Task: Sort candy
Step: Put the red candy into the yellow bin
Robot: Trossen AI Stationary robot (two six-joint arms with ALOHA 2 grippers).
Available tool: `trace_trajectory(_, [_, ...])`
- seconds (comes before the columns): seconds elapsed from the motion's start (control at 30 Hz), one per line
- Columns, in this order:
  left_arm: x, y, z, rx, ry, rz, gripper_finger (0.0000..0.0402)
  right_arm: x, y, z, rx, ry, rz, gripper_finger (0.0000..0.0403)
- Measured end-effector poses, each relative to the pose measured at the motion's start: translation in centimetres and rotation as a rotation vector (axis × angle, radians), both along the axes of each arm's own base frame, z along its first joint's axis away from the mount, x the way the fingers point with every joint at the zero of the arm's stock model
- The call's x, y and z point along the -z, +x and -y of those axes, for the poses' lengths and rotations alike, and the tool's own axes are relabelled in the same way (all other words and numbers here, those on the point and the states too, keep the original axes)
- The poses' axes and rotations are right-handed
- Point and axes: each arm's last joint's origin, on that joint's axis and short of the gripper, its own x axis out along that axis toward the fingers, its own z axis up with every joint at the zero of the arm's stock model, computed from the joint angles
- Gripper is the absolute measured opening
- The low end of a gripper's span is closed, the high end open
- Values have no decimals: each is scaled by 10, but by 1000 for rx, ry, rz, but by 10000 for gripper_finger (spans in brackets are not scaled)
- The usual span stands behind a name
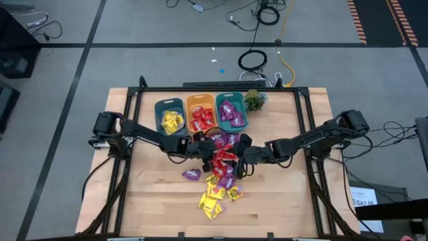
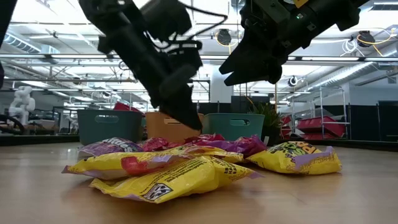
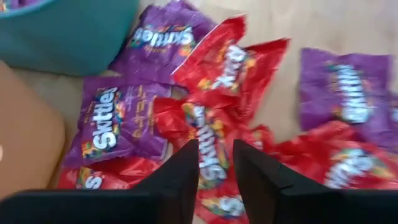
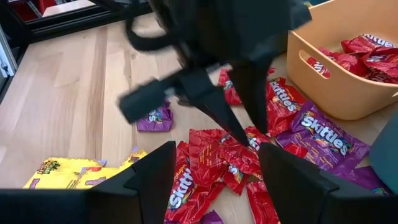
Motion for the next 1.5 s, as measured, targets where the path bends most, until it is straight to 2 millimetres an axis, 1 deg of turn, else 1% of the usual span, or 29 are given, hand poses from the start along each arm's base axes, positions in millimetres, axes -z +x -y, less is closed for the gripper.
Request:
trace_trajectory(0.2, [22, 5, -6, -13, 4, -40, 118, 0, 0, 0, -4, -7, -4, 222])
trace_trajectory(0.33, [29, 6, -5, 11, -24, -62, 116, 0, 0, 0, -4, -8, -4, 222])
trace_trajectory(0.43, [29, 6, -3, 32, -46, -65, 94, 0, 0, 0, -8, -14, -4, 222])
trace_trajectory(0.53, [24, 3, -3, 42, -55, -74, 44, 0, 0, 0, -8, -14, -4, 222])
trace_trajectory(0.57, [22, 3, -3, 42, -56, -70, 24, 0, 0, 0, -8, -14, -4, 222])
trace_trajectory(0.6, [20, 2, -3, 41, -55, -73, 13, 0, 0, 0, -8, -14, -4, 222])
trace_trajectory(0.8, [-1, -3, -4, 31, -43, -36, 5, 0, 0, 0, -8, -14, -4, 222])
trace_trajectory(0.93, [-26, -10, -5, 28, -42, 22, 4, 0, 0, 0, -8, -14, -5, 222])
trace_trajectory(1.07, [-57, -21, -9, 6, -31, 93, 4, 1, 0, 0, -8, -20, -11, 222])
trace_trajectory(1.17, [-80, -35, -24, -61, -5, 117, 3, 1, 0, 0, -8, -20, -11, 222])
trace_trajectory(1.27, [-97, -49, -48, -139, 2, 130, 3, 1, -1, 0, -8, -21, -15, 222])
trace_trajectory(1.37, [-102, -59, -80, -222, -22, 119, 3, 1, -1, 0, -9, -24, -15, 222])
trace_trajectory(1.43, [-98, -65, -100, -244, -80, 93, 3, 1, 0, 0, -9, -24, -12, 222])
trace_trajectory(1.5, [-95, -65, -116, -243, -139, 110, 3, 1, 0, 0, -9, -23, -11, 222])
